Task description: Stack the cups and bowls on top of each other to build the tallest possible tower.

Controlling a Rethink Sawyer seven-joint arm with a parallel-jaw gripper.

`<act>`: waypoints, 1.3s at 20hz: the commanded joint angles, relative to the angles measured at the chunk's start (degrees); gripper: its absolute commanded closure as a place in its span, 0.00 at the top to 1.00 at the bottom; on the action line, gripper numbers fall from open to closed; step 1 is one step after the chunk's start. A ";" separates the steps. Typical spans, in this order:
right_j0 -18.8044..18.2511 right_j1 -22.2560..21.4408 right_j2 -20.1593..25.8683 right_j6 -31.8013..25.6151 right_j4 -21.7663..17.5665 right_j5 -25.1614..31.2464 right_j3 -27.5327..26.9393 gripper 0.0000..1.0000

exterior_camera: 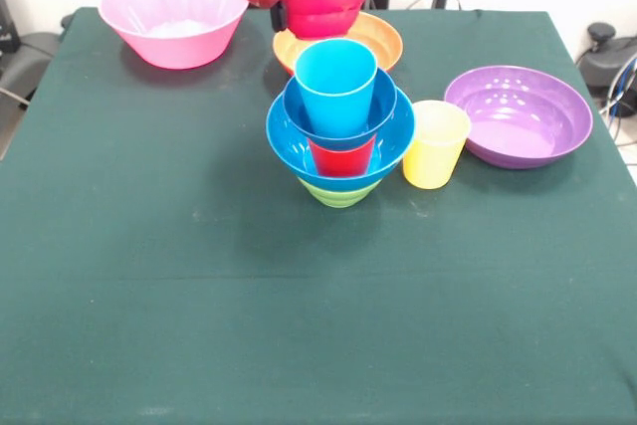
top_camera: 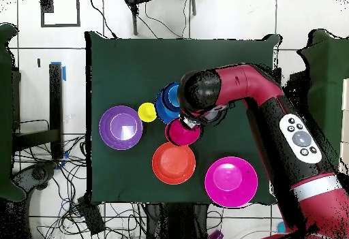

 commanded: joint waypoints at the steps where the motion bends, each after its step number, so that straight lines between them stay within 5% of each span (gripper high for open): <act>1: 2.06 0.22 0.34 -13.23 -0.42 5.83 -3.63 0.00; 26: 2.97 -1.21 1.10 -13.88 0.64 10.11 -8.51 0.00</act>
